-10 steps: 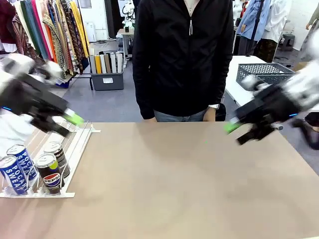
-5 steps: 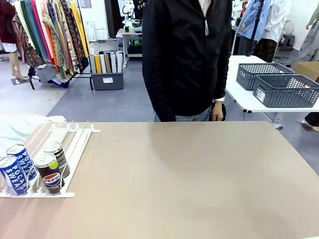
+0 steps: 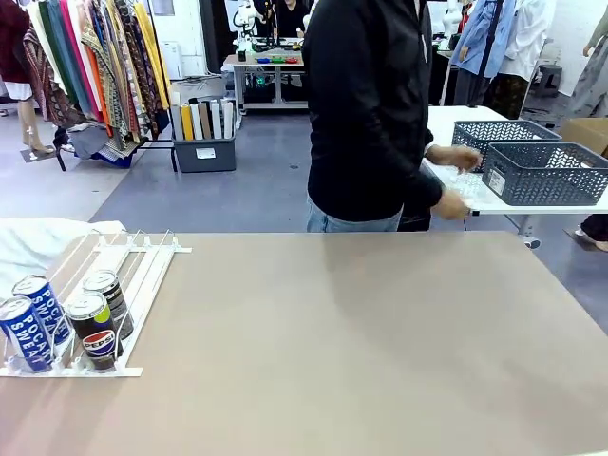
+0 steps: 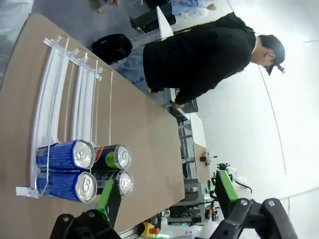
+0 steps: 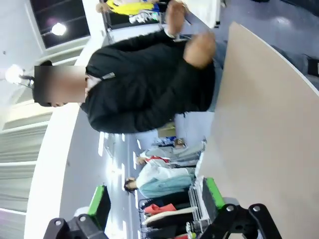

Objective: Retrieve and store the cans from the dispenser.
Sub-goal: Pick up one can from the Automatic Can Dispenser and place it in the middle of the table.

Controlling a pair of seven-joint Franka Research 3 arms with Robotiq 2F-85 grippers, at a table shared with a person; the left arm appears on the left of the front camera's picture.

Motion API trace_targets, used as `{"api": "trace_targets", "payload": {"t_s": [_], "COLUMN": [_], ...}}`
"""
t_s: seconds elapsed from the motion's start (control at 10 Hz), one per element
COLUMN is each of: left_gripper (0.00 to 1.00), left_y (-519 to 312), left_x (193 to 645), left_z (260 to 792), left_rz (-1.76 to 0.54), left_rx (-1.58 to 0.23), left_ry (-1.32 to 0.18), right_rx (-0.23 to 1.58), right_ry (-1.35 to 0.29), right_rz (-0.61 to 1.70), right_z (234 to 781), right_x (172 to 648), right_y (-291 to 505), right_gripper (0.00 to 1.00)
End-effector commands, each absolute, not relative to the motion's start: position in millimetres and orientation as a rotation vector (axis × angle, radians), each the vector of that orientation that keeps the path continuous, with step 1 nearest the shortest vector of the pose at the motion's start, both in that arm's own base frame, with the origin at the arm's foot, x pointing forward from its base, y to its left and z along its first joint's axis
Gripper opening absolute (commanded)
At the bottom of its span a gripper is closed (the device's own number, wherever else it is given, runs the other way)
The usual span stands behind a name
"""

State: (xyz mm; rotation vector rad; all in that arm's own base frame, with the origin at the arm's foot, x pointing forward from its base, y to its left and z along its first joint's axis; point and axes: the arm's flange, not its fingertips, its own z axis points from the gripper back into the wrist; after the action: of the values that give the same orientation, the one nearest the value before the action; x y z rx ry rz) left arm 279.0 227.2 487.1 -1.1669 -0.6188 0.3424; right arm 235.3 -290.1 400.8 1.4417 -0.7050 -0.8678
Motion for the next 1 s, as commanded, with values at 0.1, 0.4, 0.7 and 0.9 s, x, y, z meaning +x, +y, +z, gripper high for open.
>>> {"api": "trace_targets", "payload": {"t_s": [0.1,0.4,0.7,0.9], "left_gripper": [1.00,1.00,1.00,1.00], "left_y": [228.9,228.9,176.8,107.8], "left_x": [276.8,276.8,282.4,299.0], "left_z": [495.6,495.6,525.9,550.3], "left_rz": [0.343,0.343,0.155,-0.035], "left_rx": [-1.175,-1.175,-0.885,-0.555], "left_ry": [-0.610,-0.610,-0.455,-0.345], "right_rx": [1.394,1.394,1.394,1.394], "right_ry": [-0.639,-0.639,-0.639,-0.639], "right_rz": [-0.809,-0.809,-0.809,-0.809], "right_z": [409.7,409.7,409.7,409.7], "right_x": [223.5,223.5,223.5,223.5], "right_y": [-283.1,-283.1,-283.1,-283.1], "right_gripper": [1.00,1.00,1.00,1.00]}}
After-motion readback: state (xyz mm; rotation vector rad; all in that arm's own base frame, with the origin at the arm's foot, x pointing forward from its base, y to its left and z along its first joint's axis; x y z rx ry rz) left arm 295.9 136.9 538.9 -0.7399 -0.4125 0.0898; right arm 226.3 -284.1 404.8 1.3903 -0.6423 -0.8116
